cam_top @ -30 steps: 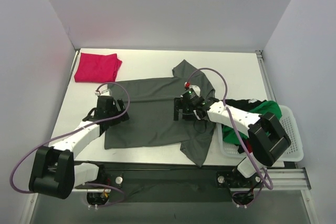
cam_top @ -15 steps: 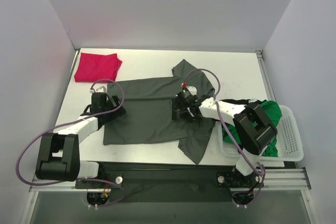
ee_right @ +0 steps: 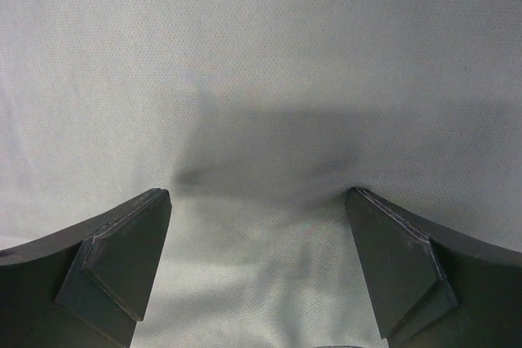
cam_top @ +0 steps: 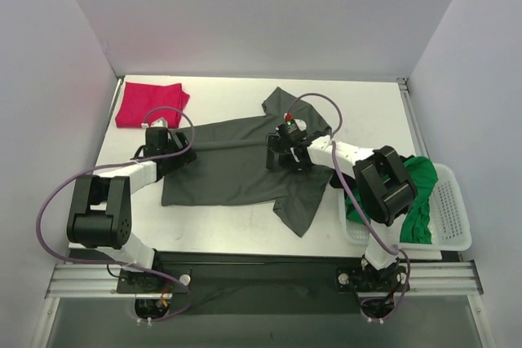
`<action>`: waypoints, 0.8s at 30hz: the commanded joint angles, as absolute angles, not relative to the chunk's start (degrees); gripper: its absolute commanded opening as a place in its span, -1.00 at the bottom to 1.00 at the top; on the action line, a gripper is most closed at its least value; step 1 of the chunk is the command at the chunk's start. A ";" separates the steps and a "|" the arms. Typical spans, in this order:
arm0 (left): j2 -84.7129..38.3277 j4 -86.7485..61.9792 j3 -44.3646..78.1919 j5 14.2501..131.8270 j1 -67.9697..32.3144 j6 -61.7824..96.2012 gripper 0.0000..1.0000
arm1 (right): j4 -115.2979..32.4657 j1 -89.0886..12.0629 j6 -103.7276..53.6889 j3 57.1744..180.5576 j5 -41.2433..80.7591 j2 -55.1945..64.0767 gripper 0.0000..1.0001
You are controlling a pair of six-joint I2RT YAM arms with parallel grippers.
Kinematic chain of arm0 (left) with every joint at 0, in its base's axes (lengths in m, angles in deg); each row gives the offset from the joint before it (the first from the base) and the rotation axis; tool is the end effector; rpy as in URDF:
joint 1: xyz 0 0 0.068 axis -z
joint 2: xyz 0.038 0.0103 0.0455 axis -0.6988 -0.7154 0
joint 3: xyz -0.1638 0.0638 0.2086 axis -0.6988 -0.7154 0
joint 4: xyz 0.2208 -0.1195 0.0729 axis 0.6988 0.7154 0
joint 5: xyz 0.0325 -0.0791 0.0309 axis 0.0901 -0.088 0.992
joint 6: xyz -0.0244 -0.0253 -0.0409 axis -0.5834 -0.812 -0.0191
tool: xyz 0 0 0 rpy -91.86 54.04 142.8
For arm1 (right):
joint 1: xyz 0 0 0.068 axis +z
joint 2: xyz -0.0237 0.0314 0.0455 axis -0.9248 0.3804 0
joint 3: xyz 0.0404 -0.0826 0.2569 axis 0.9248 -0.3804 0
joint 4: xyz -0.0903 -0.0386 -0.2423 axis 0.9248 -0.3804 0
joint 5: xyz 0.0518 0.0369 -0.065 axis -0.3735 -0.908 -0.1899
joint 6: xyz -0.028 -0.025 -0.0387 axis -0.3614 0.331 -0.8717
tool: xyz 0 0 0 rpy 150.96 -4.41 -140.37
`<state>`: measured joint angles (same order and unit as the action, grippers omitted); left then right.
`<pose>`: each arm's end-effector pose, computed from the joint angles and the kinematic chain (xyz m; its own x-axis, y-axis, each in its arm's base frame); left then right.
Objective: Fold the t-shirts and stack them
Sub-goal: Grap the side of the flattened tshirt closest away from the robot with both arms
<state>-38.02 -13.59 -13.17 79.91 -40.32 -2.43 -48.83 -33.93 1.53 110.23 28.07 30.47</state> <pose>0.3060 -0.0223 0.1578 -0.6466 -0.4742 -0.5976 -0.2902 0.8773 -0.3822 0.3303 0.2200 0.1722 -0.8189 0.1146 -0.5624 -0.1175 0.9256 0.3598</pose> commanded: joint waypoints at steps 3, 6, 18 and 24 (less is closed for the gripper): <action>-42.44 -12.04 -8.15 80.86 -40.64 -1.53 0.80 | -52.33 -35.91 -0.37 115.73 24.50 35.24 0.90; -43.85 -11.43 -5.60 82.44 -40.55 -1.01 0.80 | -53.12 -36.96 -1.16 118.81 23.36 36.74 0.89; -36.83 -5.10 -4.53 93.68 -37.65 1.45 0.82 | -56.82 -37.32 -5.20 125.23 22.56 36.31 0.89; -28.92 1.49 -7.79 102.98 -33.44 1.81 0.82 | -56.73 -37.32 -5.55 124.54 21.34 31.83 0.89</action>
